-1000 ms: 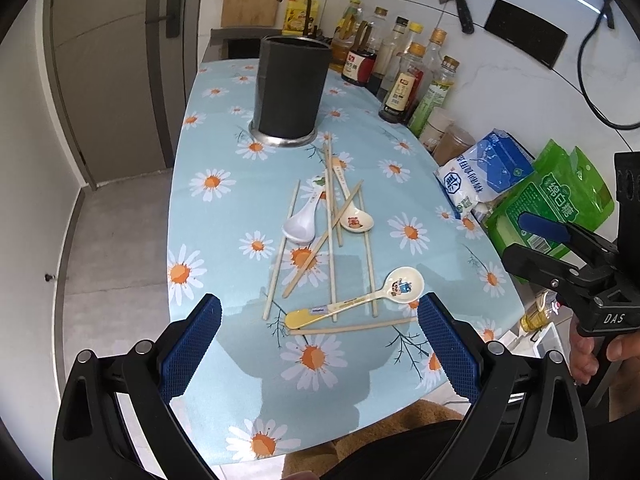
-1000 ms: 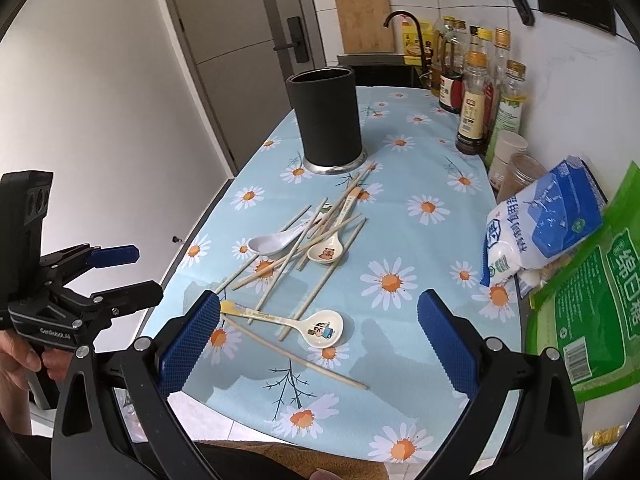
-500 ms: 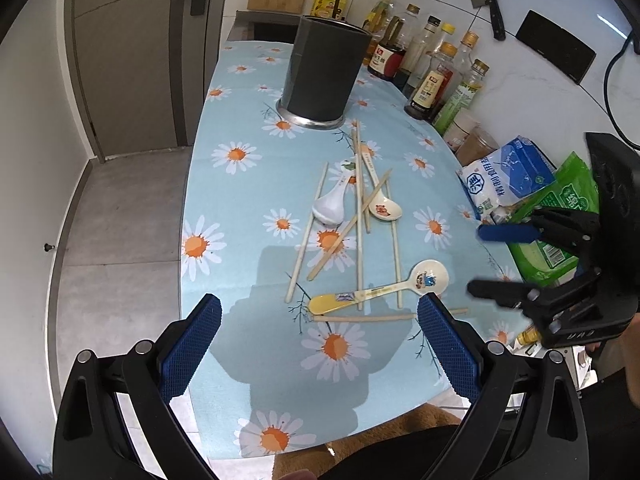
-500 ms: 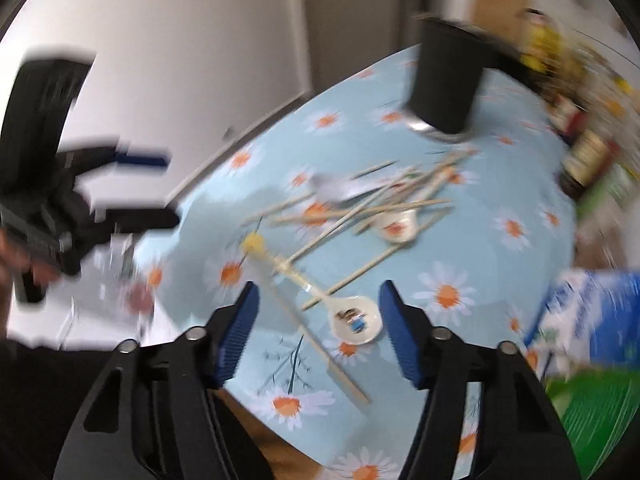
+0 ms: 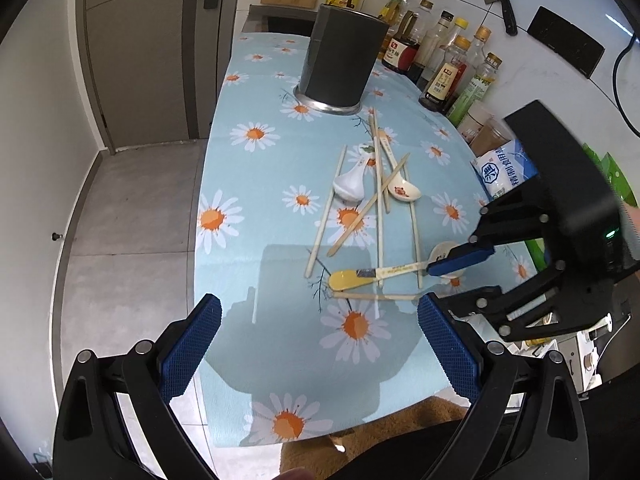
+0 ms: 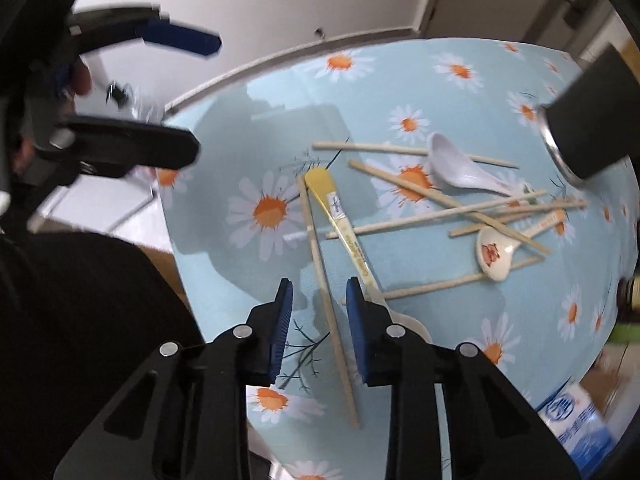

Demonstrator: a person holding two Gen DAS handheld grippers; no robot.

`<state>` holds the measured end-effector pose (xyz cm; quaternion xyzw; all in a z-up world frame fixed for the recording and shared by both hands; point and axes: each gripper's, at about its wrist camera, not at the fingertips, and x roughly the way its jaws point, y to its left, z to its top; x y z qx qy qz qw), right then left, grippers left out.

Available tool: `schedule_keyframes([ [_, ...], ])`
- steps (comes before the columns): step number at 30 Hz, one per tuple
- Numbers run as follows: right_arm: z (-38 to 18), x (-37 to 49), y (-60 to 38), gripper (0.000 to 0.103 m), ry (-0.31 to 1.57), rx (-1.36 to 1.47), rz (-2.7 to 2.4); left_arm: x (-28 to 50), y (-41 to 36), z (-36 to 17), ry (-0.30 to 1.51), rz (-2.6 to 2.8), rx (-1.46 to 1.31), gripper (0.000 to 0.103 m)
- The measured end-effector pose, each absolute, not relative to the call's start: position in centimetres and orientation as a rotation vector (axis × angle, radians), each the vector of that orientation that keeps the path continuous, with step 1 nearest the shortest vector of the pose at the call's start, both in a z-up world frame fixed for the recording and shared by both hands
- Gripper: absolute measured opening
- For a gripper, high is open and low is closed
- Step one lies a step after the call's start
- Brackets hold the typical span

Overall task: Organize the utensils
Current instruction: 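Lower the right gripper onto a wooden chopstick and close on it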

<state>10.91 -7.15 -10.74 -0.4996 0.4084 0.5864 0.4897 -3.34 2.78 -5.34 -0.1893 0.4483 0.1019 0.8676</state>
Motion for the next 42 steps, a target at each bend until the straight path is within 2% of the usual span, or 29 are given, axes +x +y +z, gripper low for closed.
schedule_keyframes([
  [4,-11.6,10.6,-6.7,0.026,1.008,-1.275,1.429,-4.0,2.7,-5.6,0.943,0.218,-0.403,0.096],
  [14,-13.1,9.6,-4.6,0.011,1.026,-1.415,1.43,-4.2,1.9,-6.1,0.954,0.205,-0.405,0.096],
  [26,-14.3,8.6,-2.0,0.01,1.056,-1.554,1.403,-4.8,1.9,-6.4,0.96,0.214,-0.413,0.096],
  [30,-14.5,8.9,-0.9,0.006,1.094,-1.559,1.39,-4.9,2.0,-6.5,0.963,0.216,-0.413,0.096],
  [42,-13.1,8.7,-0.9,0.006,1.123,-1.528,1.454,-4.8,2.2,-6.4,0.978,0.212,-0.385,0.096],
])
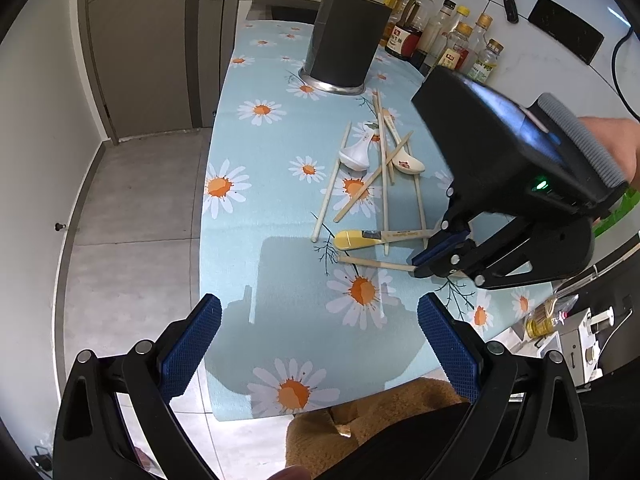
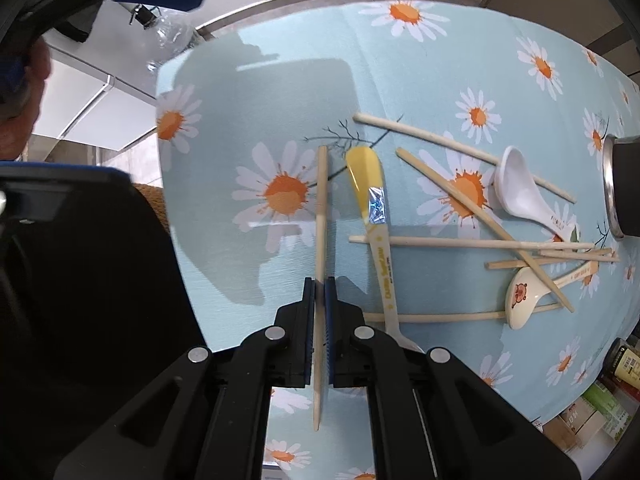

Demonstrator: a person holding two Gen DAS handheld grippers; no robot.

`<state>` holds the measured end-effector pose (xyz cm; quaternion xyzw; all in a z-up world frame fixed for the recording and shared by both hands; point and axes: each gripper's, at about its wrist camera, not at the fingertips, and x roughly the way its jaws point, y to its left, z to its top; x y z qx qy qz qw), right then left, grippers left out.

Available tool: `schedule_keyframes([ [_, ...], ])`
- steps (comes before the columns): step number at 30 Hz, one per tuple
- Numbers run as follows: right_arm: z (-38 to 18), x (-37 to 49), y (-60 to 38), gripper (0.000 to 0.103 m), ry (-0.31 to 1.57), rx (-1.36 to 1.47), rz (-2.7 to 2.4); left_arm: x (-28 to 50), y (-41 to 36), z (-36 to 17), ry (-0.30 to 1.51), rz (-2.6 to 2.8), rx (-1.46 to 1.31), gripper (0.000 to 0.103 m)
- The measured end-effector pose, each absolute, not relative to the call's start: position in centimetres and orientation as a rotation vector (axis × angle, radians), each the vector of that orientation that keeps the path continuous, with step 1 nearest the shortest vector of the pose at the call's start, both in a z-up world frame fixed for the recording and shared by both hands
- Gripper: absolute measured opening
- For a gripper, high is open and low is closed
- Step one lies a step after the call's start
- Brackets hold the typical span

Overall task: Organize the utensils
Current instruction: 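Lower the right gripper onto a wooden chopstick and close on it, then grasp the yellow-handled cartoon spoon's handle with the left gripper while the right holds the chopstick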

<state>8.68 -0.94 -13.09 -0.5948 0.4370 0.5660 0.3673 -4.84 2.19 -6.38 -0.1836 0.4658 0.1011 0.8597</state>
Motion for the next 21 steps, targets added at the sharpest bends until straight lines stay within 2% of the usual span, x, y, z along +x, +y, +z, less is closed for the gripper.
schedule_keyframes([
  [6,-9.7,9.8,-1.7,0.006,1.114,-1.399,1.506,-3.7,1.8,-5.9,1.006,0.167,-0.286,0.096],
  [12,-5.0,13.2,-3.9,0.006,1.08,-1.128,1.481,-0.9,0.6,-5.4,1.047,0.065,-0.12,0.095],
  [13,-4.1,13.9,-4.6,0.006,1.076,-1.067,1.466,-0.2,0.3,-5.4,1.061,0.042,-0.087,0.093],
  [14,-3.4,14.5,-5.2,0.006,1.077,-1.009,1.457,0.3,0.0,-5.5,1.071,0.026,-0.065,0.083],
  [15,-2.8,15.1,-5.8,0.006,1.078,-0.952,1.449,0.8,-0.3,-5.5,1.087,0.003,-0.044,0.08],
  [19,-0.3,17.2,-8.8,0.006,1.069,-0.736,1.413,3.4,-2.0,-5.9,1.146,-0.115,0.074,0.077],
  [21,0.4,18.4,-10.3,0.006,1.073,-0.645,1.403,4.7,-2.6,-6.3,1.183,-0.165,0.109,0.069],
])
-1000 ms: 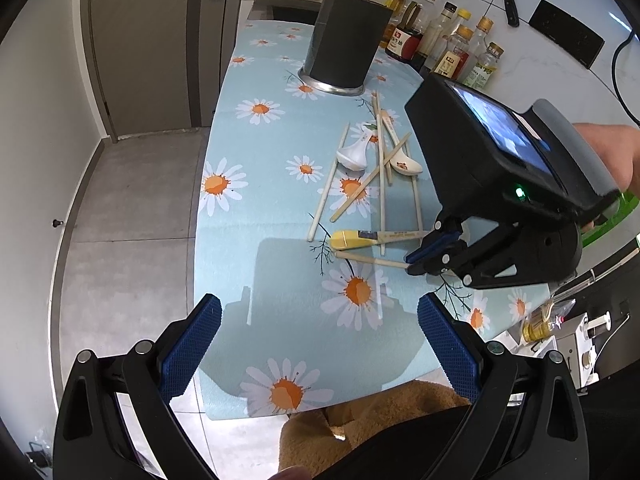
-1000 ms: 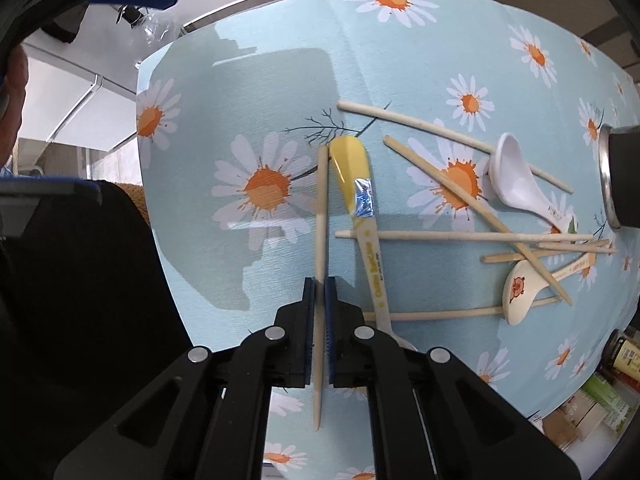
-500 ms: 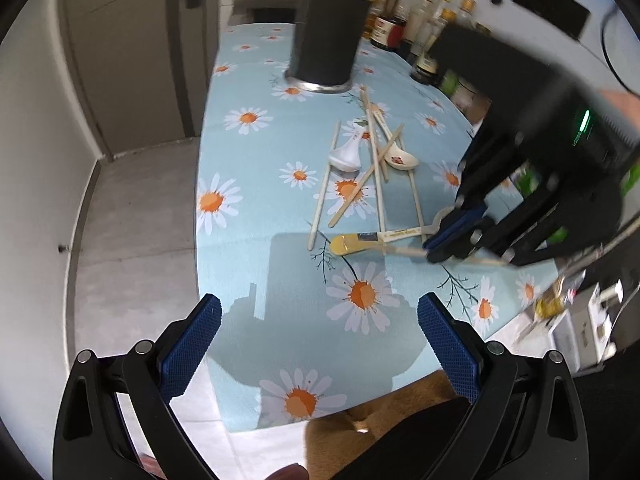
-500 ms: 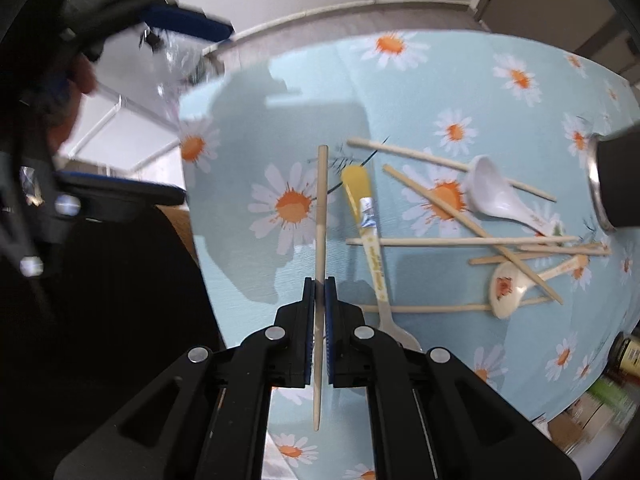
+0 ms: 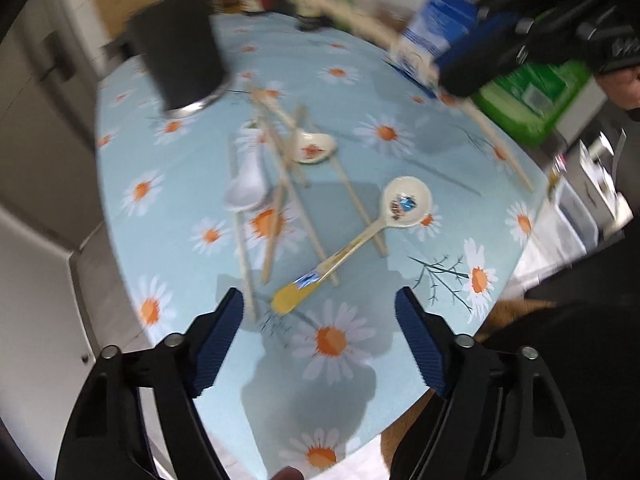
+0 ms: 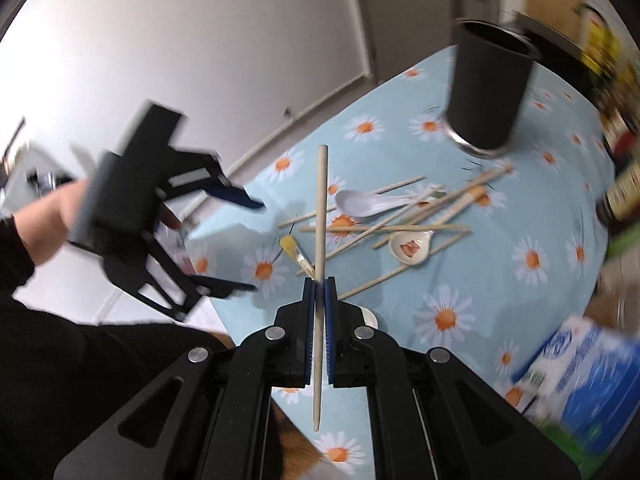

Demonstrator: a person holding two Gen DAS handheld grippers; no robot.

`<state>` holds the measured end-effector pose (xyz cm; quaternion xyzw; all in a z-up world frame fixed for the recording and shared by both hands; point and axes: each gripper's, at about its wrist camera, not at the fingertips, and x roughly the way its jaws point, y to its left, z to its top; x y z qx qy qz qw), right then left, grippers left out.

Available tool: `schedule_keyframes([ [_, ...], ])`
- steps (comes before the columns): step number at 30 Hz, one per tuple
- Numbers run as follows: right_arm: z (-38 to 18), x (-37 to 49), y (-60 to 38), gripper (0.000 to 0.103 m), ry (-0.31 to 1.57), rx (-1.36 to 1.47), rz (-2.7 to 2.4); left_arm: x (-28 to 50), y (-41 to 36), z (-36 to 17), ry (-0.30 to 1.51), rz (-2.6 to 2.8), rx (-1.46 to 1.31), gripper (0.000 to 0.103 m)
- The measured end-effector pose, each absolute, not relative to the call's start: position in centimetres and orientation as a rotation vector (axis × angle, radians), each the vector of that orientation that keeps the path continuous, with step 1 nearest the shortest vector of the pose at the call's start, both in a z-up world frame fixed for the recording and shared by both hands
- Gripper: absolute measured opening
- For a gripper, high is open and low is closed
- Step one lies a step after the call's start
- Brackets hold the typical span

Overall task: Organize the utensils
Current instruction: 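Grasp the yellow-handled cartoon spoon's handle with the left gripper while the right holds the chopstick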

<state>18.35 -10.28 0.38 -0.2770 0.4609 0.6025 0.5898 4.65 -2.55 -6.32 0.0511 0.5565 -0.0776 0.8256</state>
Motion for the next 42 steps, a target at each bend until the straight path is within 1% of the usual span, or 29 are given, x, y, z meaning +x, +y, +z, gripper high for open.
schedule_keyframes([
  [1,0.6,19.1,-11.3,0.006,1.073,-0.596,1.4,5.0,-2.9,-6.5,1.195,-0.184,0.126,0.065],
  [4,1.2,19.7,-13.4,0.006,1.072,-0.512,1.383,6.9,-3.8,-7.0,1.236,-0.261,0.212,0.065],
  [7,1.1,20.1,-15.1,0.006,1.076,-0.442,1.365,8.4,-4.5,-7.3,1.266,-0.325,0.263,0.056],
  [9,1.0,20.4,-16.0,0.006,1.079,-0.406,1.361,9.5,-5.1,-7.7,1.296,-0.371,0.308,0.052],
  [10,1.0,20.5,-16.7,0.006,1.082,-0.381,1.357,10.1,-5.4,-8.0,1.315,-0.398,0.328,0.048],
  [15,0.5,20.8,-18.8,0.006,1.099,-0.319,1.331,11.3,-7.0,-9.6,1.386,-0.48,0.436,0.04],
  [17,0.3,20.8,-19.7,0.006,1.107,-0.304,1.321,11.6,-7.5,-10.4,1.417,-0.496,0.491,0.032],
  [24,-0.3,20.5,-20.6,0.006,1.124,-0.29,1.327,12.0,-8.8,-12.2,1.484,-0.542,0.597,0.027],
  [25,-0.3,20.5,-20.5,0.006,1.126,-0.291,1.331,12.0,-8.9,-12.4,1.492,-0.544,0.614,0.026],
  [26,-0.4,20.5,-20.5,0.006,1.128,-0.291,1.335,12.0,-9.0,-12.6,1.497,-0.546,0.62,0.021],
  [27,-0.5,20.6,-20.4,0.006,1.129,-0.291,1.335,11.9,-9.1,-12.9,1.503,-0.547,0.625,0.02],
  [33,-1.7,21.0,-20.1,0.006,1.154,-0.267,1.341,13.2,-9.8,-14.0,1.518,-0.555,0.633,0.018],
  [35,-2.3,21.1,-20.1,0.006,1.169,-0.251,1.342,13.4,-10.1,-14.2,1.523,-0.573,0.639,0.015],
  [42,-3.8,21.8,-20.4,0.006,1.198,-0.204,1.336,14.5,-11.0,-14.3,1.559,-0.617,0.667,0.014],
])
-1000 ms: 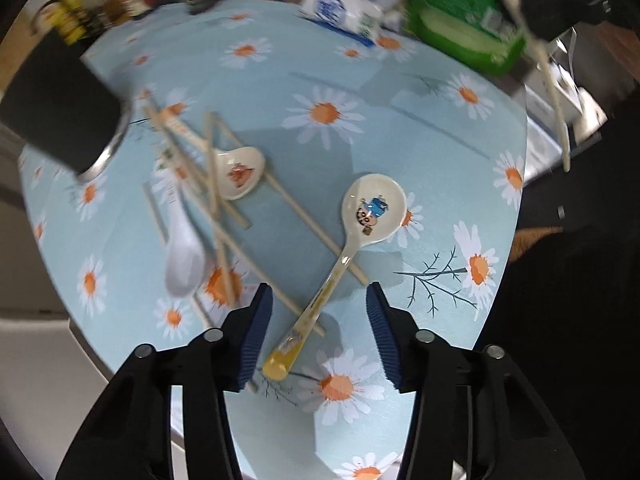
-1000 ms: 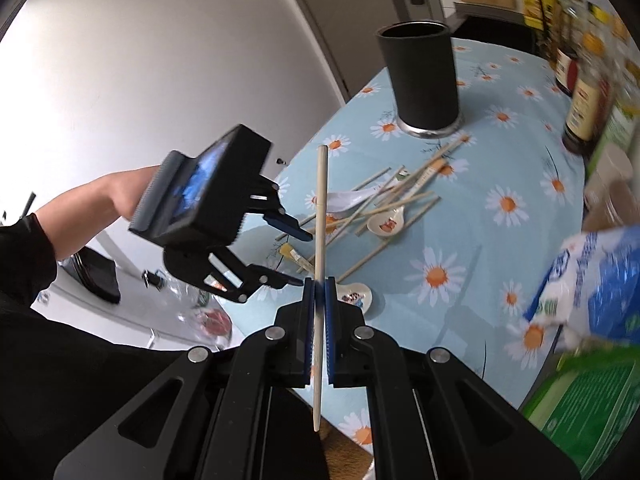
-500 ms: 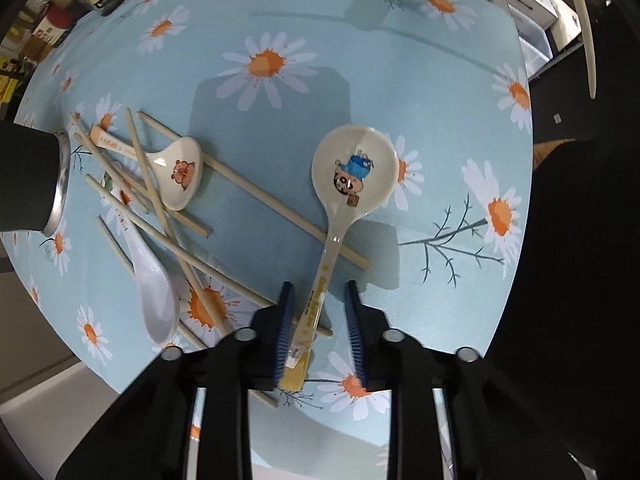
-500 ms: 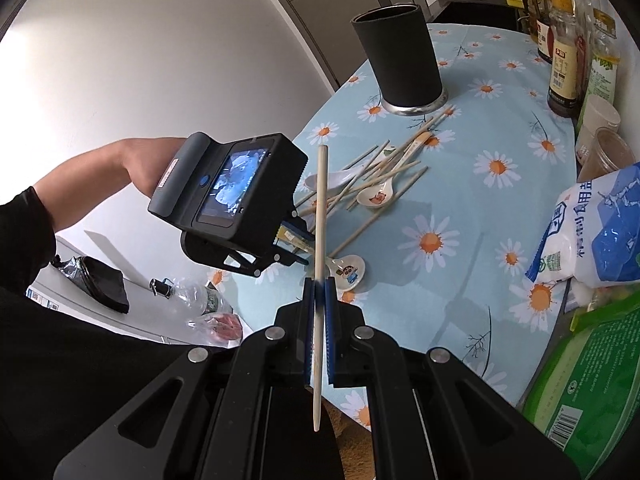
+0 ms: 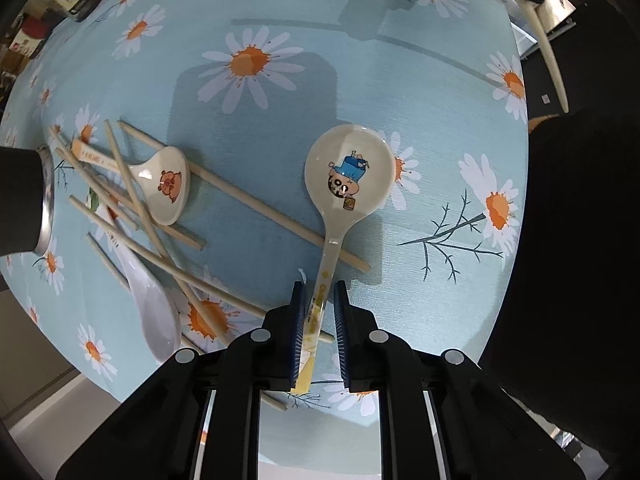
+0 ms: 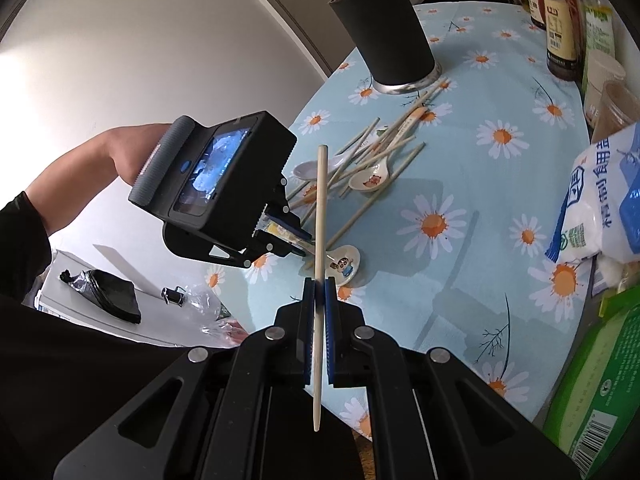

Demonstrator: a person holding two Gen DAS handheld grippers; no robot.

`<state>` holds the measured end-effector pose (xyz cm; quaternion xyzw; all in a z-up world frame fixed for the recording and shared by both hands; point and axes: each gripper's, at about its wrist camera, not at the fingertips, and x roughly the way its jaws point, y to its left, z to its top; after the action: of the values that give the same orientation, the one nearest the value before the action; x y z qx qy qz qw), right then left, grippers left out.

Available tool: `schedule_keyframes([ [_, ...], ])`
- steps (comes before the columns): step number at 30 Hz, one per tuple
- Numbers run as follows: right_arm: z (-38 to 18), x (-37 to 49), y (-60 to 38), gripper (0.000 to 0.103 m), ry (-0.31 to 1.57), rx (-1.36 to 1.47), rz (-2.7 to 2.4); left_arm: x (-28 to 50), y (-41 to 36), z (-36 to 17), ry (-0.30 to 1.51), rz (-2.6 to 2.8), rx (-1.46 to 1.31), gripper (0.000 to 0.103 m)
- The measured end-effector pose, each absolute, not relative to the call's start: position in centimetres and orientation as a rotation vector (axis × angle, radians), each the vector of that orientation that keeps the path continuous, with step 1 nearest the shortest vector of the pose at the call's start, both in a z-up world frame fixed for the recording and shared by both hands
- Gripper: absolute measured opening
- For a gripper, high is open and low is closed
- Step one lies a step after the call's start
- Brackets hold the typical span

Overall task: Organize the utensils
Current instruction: 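Grasp the yellow-handled cartoon spoon's handle with the left gripper while the right holds the chopstick, then lift the cartoon spoon with the left gripper while the right carries the chopstick toward the black cup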

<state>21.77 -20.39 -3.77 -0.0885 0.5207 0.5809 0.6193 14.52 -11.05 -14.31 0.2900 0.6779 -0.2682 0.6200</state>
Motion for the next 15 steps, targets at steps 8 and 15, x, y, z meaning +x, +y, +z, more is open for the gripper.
schedule_keyframes([
  [8,-4.6,22.5,-20.8,0.006,1.203,-0.175,1.329,15.7,-12.2,-14.2,1.597,-0.661,0.72,0.009],
  [15,-4.6,23.3,-21.0,0.006,1.198,-0.16,1.323,17.0,-12.4,-14.2,1.604,-0.679,0.713,0.007],
])
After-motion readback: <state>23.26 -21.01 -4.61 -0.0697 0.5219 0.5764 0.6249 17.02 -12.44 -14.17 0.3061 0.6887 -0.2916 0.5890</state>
